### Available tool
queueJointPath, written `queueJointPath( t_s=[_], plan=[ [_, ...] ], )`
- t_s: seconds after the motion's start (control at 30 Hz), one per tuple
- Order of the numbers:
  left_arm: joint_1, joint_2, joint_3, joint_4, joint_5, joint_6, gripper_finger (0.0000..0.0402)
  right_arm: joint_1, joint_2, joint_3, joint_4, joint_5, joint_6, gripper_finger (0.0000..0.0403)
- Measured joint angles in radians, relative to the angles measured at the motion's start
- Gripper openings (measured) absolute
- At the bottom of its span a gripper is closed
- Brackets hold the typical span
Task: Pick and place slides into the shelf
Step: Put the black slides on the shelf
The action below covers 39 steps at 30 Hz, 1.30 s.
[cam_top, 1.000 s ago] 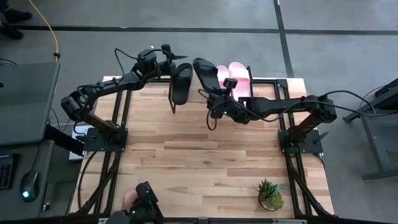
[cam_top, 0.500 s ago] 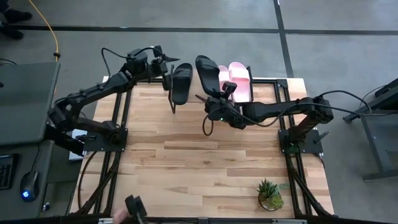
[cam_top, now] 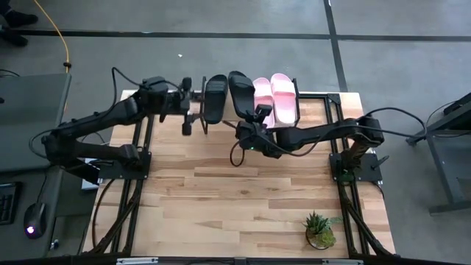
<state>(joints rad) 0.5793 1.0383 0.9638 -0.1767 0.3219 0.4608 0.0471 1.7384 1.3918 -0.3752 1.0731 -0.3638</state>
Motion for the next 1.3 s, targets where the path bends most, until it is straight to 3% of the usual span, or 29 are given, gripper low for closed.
queueJointPath(
  t_s=[0.43, 0.73, 1.0, 1.3],
  plan=[
    [-0.322, -0.049, 0.0, -0.134, -0.006, -0.126, 0.0119, 0.0, 0.029, 0.0, 0.014, 0.019, -0.004, 0.0021],
    [-0.528, -0.049, 0.0, -0.149, -0.201, -0.172, 0.0106, 0.0, 0.053, 0.0, 0.027, 0.006, -0.011, 0.0021],
    [-0.609, -0.048, 0.0, -0.153, -0.33, -0.186, 0.0106, 0.0, 0.081, 0.0, 0.027, 0.019, 0.002, 0.0021],
    [-0.606, -0.048, 0.0, -0.179, -0.365, -0.207, 0.0106, -0.003, 0.171, 0.001, 0.069, 0.047, -0.018, 0.002]
  ],
)
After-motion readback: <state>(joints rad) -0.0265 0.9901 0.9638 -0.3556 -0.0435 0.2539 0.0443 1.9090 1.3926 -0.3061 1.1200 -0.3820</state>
